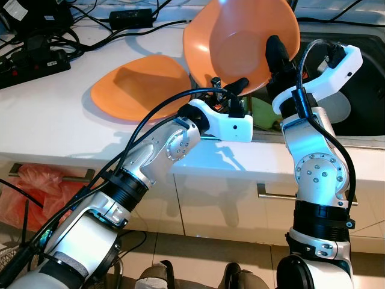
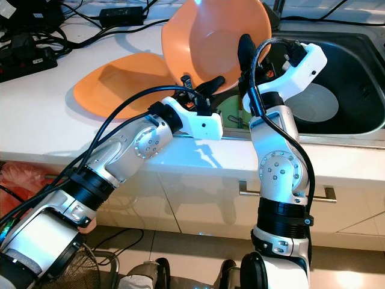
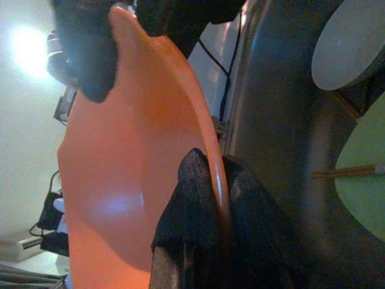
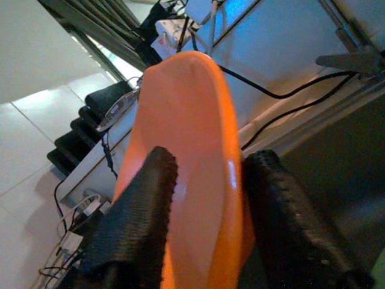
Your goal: Kitchen organization
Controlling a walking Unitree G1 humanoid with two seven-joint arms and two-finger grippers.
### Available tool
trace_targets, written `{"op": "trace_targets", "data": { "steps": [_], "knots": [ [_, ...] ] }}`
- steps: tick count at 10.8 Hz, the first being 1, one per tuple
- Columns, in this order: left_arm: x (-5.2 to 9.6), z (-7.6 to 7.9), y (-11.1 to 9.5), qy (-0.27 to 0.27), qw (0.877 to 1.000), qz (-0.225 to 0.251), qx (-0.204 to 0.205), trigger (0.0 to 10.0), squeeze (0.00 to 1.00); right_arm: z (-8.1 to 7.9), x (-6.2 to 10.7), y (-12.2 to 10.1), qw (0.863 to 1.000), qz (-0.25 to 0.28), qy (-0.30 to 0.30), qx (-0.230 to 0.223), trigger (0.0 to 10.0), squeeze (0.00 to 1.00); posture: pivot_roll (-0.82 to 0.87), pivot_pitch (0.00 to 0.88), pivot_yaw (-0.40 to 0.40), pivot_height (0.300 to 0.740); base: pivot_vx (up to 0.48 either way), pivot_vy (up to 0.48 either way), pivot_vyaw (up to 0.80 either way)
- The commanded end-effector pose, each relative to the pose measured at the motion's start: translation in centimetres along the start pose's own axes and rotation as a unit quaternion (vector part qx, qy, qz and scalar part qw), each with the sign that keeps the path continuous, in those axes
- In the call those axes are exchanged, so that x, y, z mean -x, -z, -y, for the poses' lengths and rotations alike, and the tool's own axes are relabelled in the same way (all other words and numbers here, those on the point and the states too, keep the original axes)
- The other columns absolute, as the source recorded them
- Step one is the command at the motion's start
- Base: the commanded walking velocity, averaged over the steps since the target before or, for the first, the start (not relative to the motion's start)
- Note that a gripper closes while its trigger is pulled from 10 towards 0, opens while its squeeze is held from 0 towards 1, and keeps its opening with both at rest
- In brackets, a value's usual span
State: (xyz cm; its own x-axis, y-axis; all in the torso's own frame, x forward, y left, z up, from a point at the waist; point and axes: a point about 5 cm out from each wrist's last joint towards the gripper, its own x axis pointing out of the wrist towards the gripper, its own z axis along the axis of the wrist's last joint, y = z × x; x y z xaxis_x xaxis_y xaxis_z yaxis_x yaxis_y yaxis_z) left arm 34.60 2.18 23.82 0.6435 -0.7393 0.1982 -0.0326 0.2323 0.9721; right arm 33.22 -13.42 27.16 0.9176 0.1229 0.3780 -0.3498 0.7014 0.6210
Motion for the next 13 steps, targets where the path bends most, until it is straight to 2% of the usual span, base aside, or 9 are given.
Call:
{"op": "trace_targets", "data": {
  "steps": [1, 5, 6, 13],
  "knots": [
    [-0.09, -0.36, -0.65, -0.003, 1.000, 0.017, -0.017, 10.0, 0.00, -0.36, -0.14, -0.14, 1.000, 0.006, -0.008, -0.009, 0.0, 0.00, 0.15, 0.153, 0.067, 0.740, 0.000, 0.000, 0.00],
    [-0.31, -0.75, -0.60, -0.012, 0.999, 0.017, -0.030, 10.0, 0.00, -0.41, -0.03, -0.19, 1.000, 0.006, -0.010, -0.014, 0.0, 0.00, 0.14, 0.149, 0.067, 0.740, 0.000, 0.000, 0.00],
    [-0.27, -0.87, -0.59, -0.018, 1.000, 0.018, -0.014, 10.0, 1.00, -0.44, -0.03, -0.17, 1.000, 0.006, -0.010, -0.015, 0.0, 0.00, 0.14, 0.150, 0.067, 0.740, 0.000, 0.000, 0.00],
    [-0.34, -0.88, -0.45, -0.015, 0.999, 0.017, -0.026, 10.0, 1.00, -0.25, 0.05, -0.27, 1.000, 0.008, -0.006, -0.023, 0.0, 0.00, 0.14, 0.159, 0.070, 0.740, 0.000, 0.000, 0.00]
  ]
}}
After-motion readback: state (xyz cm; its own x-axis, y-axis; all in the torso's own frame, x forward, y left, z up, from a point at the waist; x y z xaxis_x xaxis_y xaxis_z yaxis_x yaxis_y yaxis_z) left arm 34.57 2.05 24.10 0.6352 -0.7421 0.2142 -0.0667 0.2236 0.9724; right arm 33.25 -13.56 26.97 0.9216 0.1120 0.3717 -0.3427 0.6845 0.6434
